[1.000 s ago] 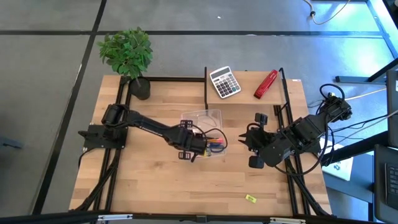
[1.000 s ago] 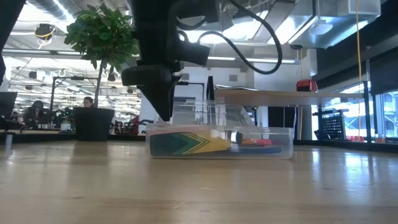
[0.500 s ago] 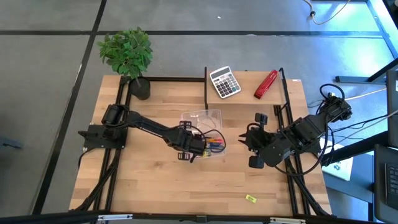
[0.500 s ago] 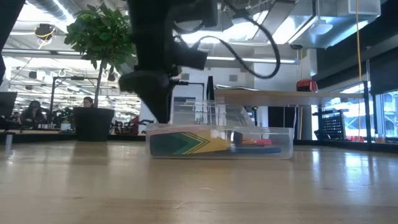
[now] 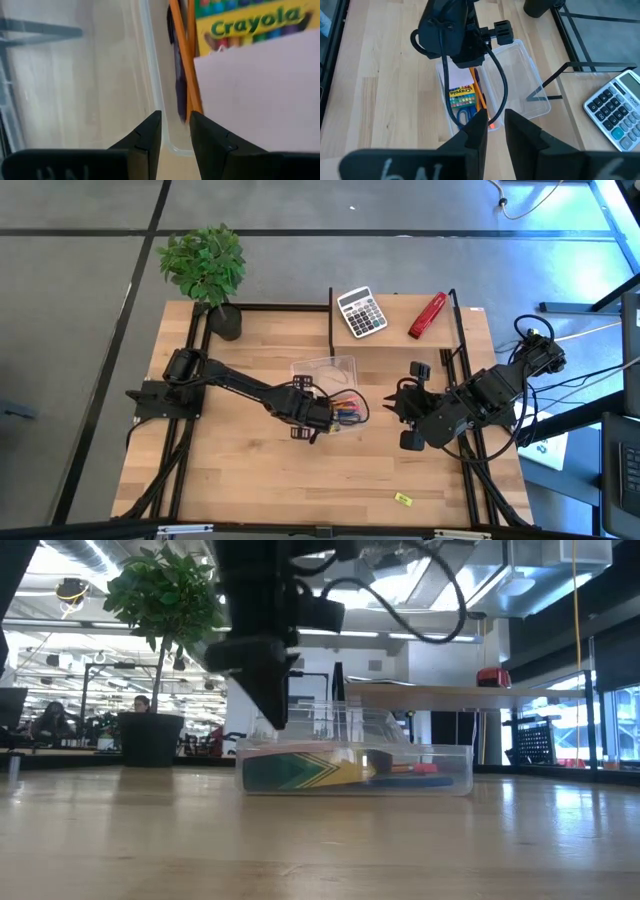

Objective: Pack school essentials
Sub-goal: Put the light green eraser into the transparent supply box

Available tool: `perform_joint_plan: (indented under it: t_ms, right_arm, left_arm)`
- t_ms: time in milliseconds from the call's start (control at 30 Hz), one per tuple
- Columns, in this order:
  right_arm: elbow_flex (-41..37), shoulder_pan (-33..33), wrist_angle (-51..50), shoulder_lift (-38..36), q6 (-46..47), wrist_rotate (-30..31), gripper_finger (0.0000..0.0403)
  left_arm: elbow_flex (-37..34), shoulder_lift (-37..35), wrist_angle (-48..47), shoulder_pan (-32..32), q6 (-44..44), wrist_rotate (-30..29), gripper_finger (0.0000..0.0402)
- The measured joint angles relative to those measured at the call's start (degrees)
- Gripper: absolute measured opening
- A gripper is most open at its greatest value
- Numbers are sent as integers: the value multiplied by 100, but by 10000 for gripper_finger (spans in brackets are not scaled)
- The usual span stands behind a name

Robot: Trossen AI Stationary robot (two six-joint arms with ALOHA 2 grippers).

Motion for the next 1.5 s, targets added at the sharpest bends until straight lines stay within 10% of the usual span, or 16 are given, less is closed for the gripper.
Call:
perform_joint_plan:
  t_ms: [400, 867, 1333, 1500]
  right_arm:
    - [0, 0, 324, 0, 155, -164, 69]
    - [0, 724, 347, 254, 466, -1847, 69]
    - [-4, 1347, 276, 1184, 1523, -1946, 69]
    - [-4, 1318, 301, 1490, 1947, -3032, 69]
  left_arm:
    - [916, 0, -661, -462, -576, 6, 94]
    - [1000, 0, -1200, -1922, -2786, -8, 94]
    - [1000, 0, -1200, -3252, -4173, -1099, 94]
    - [998, 0, -1200, -3440, -4263, -1559, 94]
